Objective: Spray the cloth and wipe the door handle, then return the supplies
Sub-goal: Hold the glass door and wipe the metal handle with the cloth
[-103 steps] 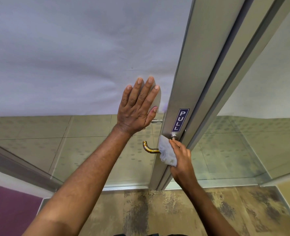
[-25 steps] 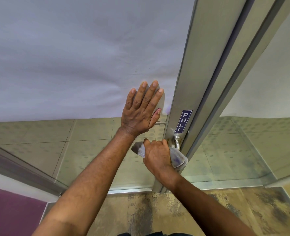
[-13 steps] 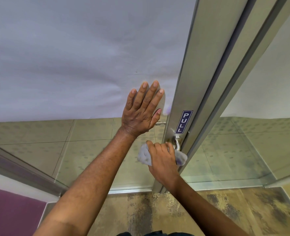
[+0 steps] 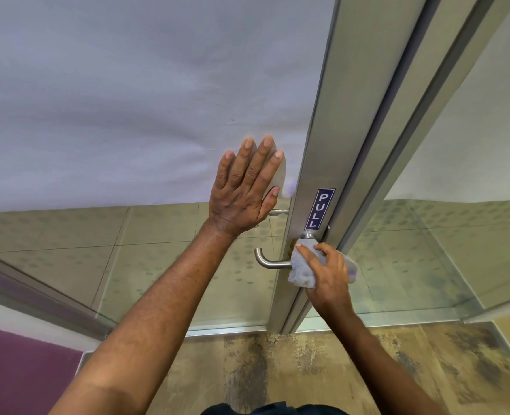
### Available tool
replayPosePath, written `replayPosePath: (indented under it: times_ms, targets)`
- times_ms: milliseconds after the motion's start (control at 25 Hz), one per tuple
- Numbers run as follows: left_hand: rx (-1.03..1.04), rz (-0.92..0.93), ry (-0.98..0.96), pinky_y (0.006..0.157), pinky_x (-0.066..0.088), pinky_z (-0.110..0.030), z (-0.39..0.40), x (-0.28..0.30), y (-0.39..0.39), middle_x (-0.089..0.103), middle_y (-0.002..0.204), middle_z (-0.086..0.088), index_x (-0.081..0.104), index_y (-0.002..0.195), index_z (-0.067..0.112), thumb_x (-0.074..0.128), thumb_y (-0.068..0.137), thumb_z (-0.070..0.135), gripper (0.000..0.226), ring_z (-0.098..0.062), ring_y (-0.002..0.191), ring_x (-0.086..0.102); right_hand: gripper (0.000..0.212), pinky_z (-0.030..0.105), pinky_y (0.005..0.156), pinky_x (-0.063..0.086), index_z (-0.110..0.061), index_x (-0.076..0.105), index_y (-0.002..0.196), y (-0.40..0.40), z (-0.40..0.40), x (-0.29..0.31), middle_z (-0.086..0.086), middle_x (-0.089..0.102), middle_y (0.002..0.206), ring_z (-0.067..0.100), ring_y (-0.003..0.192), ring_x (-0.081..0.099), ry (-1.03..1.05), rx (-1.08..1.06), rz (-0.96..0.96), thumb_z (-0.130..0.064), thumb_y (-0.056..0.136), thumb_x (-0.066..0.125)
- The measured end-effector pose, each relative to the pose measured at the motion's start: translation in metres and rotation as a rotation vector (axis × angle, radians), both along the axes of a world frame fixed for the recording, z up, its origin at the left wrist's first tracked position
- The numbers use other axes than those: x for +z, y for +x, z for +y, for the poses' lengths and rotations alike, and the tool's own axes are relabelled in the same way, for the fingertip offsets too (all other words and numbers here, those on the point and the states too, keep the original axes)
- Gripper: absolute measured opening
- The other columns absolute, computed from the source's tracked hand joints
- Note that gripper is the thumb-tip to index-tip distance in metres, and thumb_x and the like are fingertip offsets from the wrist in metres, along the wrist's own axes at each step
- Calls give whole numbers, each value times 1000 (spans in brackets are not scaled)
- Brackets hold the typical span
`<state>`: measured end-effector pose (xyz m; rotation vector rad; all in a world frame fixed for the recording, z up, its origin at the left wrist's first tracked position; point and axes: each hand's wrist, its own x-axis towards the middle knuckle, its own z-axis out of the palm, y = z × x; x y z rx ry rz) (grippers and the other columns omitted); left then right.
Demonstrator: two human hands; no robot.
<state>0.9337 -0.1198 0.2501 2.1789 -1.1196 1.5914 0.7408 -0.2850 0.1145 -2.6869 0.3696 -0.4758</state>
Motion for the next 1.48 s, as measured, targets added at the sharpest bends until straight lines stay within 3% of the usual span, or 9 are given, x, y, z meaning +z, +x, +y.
replayPosePath:
  times_ms: [160,360,520,680,800,960,1040,1320,1480]
  targets:
    - [5,-4,-6,127,6,-46,-1,0,1,32,160,-11,28,158,15,37,103,41,62,-25,158,-1,66,19,111,44,-23,48,151,0,24,0,-7,34,140,-3,125,48,545,-51,-185,-7,92,74]
    - [10,11,-9,127,8,-47,-1,-2,-1,31,160,-11,29,158,14,39,103,40,62,-26,158,0,33,30,97,52,-27,62,131,-6,11,24,-1,65,124,21,121,64,950,-259,-61,-17,99,66]
    - [17,1,-8,127,6,-47,0,-1,-1,30,162,-11,28,159,14,39,102,39,63,-26,158,1,49,16,106,45,-22,58,137,-15,3,46,-5,44,133,0,118,55,606,-125,-224,1,94,64]
    - [15,-10,2,128,3,-46,0,-1,-2,4,171,-6,21,161,16,37,103,40,65,-26,158,-1,91,35,113,47,-25,40,155,4,3,16,-4,32,147,24,134,47,411,6,-114,19,80,68]
    - [44,0,4,128,3,-46,-1,2,-3,1,172,-5,22,161,15,37,103,40,64,-26,158,-2,73,23,111,47,-22,47,151,7,5,11,-3,38,144,14,129,51,589,-21,-149,7,89,70]
    - [36,26,6,128,5,-46,-3,2,-10,7,172,-6,29,158,15,38,103,39,61,-25,158,-1,15,36,89,57,-15,70,113,6,-10,15,8,68,114,25,108,67,1046,-178,-174,-11,100,63]
    - [33,37,10,129,4,-46,-1,5,-9,-4,172,-2,28,158,15,37,103,39,61,-25,158,-2,12,36,80,57,-18,71,101,5,-12,17,7,73,103,29,99,70,1172,-211,-94,-10,99,62]
    - [62,43,4,128,3,-46,0,3,-8,-8,171,0,28,158,15,38,102,40,61,-24,158,-5,94,43,110,46,-21,40,157,8,0,13,9,34,156,30,137,43,271,3,-24,13,75,69]
    - [57,38,-15,128,3,-46,-1,3,-7,-6,171,0,32,155,14,42,101,39,61,-24,158,-4,67,18,100,51,-15,47,150,3,11,15,-16,48,139,8,124,56,539,-53,-153,11,91,64]
